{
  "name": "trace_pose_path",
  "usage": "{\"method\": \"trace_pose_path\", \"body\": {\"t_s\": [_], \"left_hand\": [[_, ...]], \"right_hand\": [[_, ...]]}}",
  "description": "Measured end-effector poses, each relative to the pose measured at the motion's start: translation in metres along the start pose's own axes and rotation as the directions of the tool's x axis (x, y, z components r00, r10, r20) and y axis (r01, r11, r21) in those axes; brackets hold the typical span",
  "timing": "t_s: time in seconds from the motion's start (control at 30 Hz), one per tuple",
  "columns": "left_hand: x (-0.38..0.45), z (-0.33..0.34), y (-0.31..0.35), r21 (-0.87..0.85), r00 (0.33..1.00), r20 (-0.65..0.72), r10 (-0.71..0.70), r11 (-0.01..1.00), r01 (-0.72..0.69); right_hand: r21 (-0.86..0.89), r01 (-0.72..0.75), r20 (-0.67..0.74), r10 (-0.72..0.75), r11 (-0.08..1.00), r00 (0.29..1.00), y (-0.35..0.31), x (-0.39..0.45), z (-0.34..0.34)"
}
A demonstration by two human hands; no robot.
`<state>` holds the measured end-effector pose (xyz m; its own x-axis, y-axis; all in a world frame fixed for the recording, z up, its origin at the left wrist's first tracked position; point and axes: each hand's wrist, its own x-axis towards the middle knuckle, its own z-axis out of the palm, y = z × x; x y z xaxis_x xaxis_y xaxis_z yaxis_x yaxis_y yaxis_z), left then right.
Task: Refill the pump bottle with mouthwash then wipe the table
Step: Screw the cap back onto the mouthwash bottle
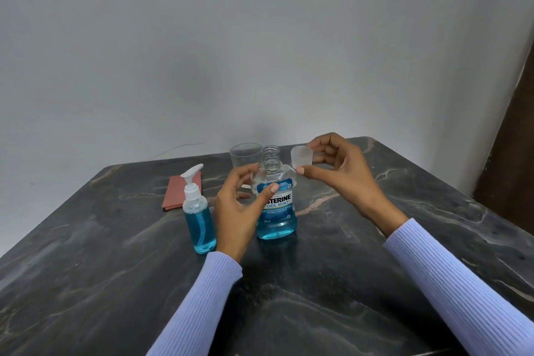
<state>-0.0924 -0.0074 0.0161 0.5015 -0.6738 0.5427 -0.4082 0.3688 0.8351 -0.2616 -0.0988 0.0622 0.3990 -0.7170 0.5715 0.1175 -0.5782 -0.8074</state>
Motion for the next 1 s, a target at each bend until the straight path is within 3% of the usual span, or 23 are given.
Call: {"method": "trace_pose_path", "body": {"t_s": [0.17, 0.33, 0.43, 0.67, 0.8, 1.0], "left_hand": [[0.002, -0.002, 0.0, -0.005, 1.0, 0.002, -0.017, 1.0, 0.017], [0.002, -0.003, -0.001, 0.002, 0.999, 0.01, -0.046, 0.999, 0.045], [0.002, -0.003, -0.001, -0.029, 0.998, 0.015, -0.062, 0.998, 0.062], [0.003, -0.002, -0.001, -0.074, 0.996, 0.003, -0.094, 0.993, 0.094], [0.004, -0.002, -0.001, -0.075, 0.994, -0.005, -0.108, 0.991, 0.107], [0.003, -0.002, -0.001, -0.072, 0.993, -0.006, -0.116, 0.991, 0.116]], "right_hand": [[-0.011, 0.079, 0.178, -0.076, 0.997, 0.981, -0.02, 0.02, 0.003], [-0.282, 0.188, 0.287, -0.104, 0.941, 0.952, -0.034, 0.036, 0.006], [-0.33, 0.23, 0.333, -0.115, 0.915, 0.936, -0.044, 0.042, 0.008], [-0.441, 0.256, 0.457, -0.03, 0.86, 0.889, -0.049, 0.055, 0.012], [-0.465, 0.266, 0.456, -0.029, 0.845, 0.889, -0.041, 0.051, 0.017], [-0.433, 0.163, 0.371, 0.01, 0.887, 0.929, -0.033, 0.044, 0.019]]}}
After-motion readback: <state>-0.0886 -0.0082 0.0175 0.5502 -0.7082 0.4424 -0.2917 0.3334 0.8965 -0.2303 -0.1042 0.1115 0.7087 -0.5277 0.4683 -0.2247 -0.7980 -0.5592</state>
